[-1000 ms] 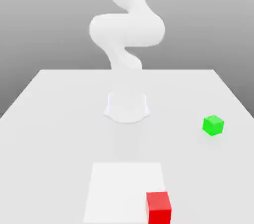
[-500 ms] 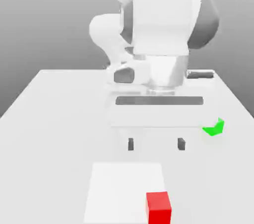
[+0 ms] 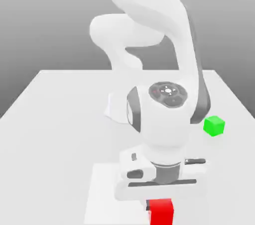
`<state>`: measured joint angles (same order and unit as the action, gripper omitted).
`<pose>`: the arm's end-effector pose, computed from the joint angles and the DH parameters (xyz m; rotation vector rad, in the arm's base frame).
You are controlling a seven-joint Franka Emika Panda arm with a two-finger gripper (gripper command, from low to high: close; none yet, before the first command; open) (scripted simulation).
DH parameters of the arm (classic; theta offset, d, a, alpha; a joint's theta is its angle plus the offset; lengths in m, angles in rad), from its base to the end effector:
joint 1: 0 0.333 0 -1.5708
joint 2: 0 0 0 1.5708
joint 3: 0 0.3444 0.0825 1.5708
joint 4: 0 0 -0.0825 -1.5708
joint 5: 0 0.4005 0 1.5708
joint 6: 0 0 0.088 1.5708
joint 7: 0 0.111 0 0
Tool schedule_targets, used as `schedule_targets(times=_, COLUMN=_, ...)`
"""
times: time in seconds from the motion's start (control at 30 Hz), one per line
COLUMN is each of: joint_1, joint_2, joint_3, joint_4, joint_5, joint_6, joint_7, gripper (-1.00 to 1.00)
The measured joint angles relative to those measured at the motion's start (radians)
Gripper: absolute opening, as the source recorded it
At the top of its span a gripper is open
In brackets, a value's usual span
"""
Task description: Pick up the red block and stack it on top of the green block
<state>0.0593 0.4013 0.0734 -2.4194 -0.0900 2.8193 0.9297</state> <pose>0.4977 0.0731 0.1533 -2.9411 1.1028 -0.0010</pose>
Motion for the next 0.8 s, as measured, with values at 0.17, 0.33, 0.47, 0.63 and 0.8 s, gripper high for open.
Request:
schedule_targets(times=0.17, joint_1=-0.016, joint_2=-0.129, joint_3=0.022, joint_4=-0.021, joint_5=0.03, joint_6=-0.108, joint_7=-0.022, gripper=-1.0)
schedule_targets(times=0.33, joint_1=0.073, joint_2=-0.286, joint_3=0.165, joint_4=-0.116, joint_5=0.147, joint_6=-0.16, joint_7=-0.067, gripper=-1.0)
schedule_targets(times=0.47, joint_1=0.27, joint_2=-0.406, joint_3=0.266, joint_4=-0.212, joint_5=0.26, joint_6=-0.175, joint_7=-0.107, gripper=-1.0)
schedule_targets(times=0.63, joint_1=0.445, joint_2=-0.543, joint_3=0.345, joint_4=-0.334, joint_5=0.359, joint_6=-0.183, joint_7=-0.125, gripper=-1.0)
schedule_targets(times=0.8, joint_1=0.613, joint_2=-0.663, joint_3=0.458, joint_4=-0.462, joint_5=0.423, joint_6=-0.177, joint_7=-0.121, gripper=-1.0)
